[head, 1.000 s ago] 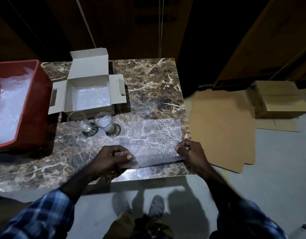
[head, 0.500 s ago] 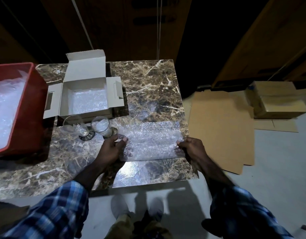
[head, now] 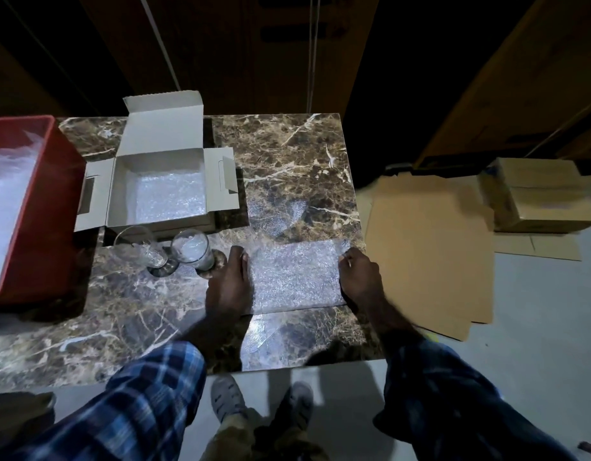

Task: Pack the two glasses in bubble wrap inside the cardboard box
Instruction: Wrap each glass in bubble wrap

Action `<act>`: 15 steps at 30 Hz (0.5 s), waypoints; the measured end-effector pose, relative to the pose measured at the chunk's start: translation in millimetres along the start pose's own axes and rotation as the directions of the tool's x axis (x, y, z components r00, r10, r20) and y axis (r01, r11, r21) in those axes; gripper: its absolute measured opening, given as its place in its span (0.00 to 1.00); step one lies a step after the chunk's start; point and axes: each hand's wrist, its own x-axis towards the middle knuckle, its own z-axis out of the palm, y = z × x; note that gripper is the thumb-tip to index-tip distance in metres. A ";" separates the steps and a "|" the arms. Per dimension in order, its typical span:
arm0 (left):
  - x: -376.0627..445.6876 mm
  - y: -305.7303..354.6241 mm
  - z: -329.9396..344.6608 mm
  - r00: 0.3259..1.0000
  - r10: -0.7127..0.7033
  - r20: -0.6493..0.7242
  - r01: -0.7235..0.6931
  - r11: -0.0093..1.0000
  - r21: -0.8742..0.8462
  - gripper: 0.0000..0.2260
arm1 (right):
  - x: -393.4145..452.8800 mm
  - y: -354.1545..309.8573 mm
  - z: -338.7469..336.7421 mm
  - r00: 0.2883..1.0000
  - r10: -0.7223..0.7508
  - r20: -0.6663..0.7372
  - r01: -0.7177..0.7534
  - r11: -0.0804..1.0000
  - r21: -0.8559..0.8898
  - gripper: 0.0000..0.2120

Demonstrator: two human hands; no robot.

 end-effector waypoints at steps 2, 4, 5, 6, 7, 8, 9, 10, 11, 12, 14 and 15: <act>-0.3 2.2 1.2 1.000 -0.018 0.016 0.018 0.999 0.038 0.11 | -0.5 -0.7 3.0 1.000 -0.004 -0.028 0.002 0.999 -0.044 0.10; -1.7 7.0 1.4 0.999 -0.036 0.027 0.034 0.998 0.052 0.12 | -2.3 -1.2 4.7 0.998 0.010 -0.059 -0.014 0.998 -0.068 0.10; -2.4 9.3 0.6 0.999 -0.042 0.032 0.040 0.997 0.063 0.12 | -4.1 -1.5 4.5 0.997 0.015 -0.075 -0.020 0.997 -0.072 0.11; -2.8 10.3 0.5 0.999 -0.041 0.033 0.038 0.997 0.074 0.13 | -5.3 -1.2 4.4 0.996 0.015 -0.091 -0.022 0.997 -0.073 0.12; -2.9 11.1 0.3 0.999 -0.041 0.035 0.038 0.996 0.077 0.13 | -6.4 -1.1 3.9 0.995 0.015 -0.101 -0.022 0.997 -0.072 0.13; -2.5 10.6 0.9 0.999 -0.039 0.030 0.036 0.996 0.079 0.12 | -7.3 -0.8 3.7 0.994 0.015 -0.106 -0.022 0.997 -0.070 0.14; -2.1 9.9 1.4 0.999 -0.037 0.024 0.035 0.996 0.081 0.12 | -8.1 -1.0 3.5 0.994 0.013 -0.110 -0.020 0.998 -0.067 0.14; -2.3 8.9 2.7 1.000 -0.026 0.007 0.025 0.997 0.078 0.11 | -8.4 -1.6 3.6 0.994 0.014 -0.111 -0.021 0.998 -0.061 0.14; -3.1 8.4 3.8 1.000 -0.016 -0.015 0.017 0.997 0.078 0.10 | -9.1 -2.6 4.1 0.994 0.018 -0.111 -0.024 0.998 -0.055 0.14; -4.2 7.9 4.5 0.999 -0.006 -0.036 0.008 0.997 0.080 0.10 | -9.7 -3.6 4.2 0.993 0.025 -0.113 -0.030 0.998 -0.049 0.14; -7.5 7.0 5.1 0.999 -0.007 -0.049 0.012 0.996 0.086 0.13 | -11.3 -4.2 4.7 0.992 0.031 -0.124 -0.037 0.998 -0.043 0.15; -9.3 6.3 5.2 0.999 -0.009 -0.046 0.013 0.996 0.089 0.15 | -12.1 -3.9 4.9 0.991 0.035 -0.132 -0.041 0.998 -0.043 0.15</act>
